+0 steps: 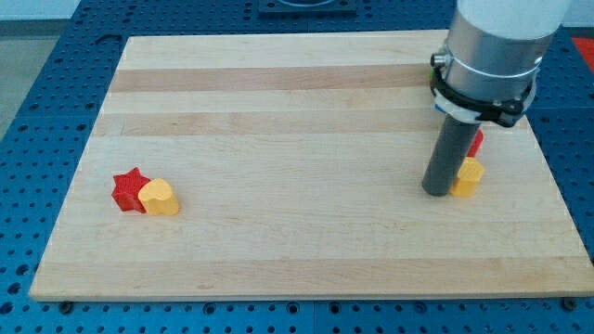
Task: Slide the yellow hexagon into the red circle
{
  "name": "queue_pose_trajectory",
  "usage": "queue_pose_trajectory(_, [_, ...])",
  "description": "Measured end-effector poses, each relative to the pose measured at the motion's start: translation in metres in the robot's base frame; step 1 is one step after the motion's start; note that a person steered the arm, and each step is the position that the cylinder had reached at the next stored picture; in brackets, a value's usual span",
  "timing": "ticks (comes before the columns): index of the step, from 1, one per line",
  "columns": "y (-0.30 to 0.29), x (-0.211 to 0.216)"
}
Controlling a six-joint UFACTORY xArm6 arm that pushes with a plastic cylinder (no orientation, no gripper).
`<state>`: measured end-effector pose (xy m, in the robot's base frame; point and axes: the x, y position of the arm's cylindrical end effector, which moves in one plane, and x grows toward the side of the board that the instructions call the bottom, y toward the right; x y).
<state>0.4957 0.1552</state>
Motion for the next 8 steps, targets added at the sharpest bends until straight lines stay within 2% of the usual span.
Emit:
queue_pose_trajectory(1, [0.008,-0.005])
queue_pose_trajectory(3, [0.018,0.014])
queue_pose_trajectory(5, [0.056,0.015])
queue_pose_trajectory(8, [0.05,0.02])
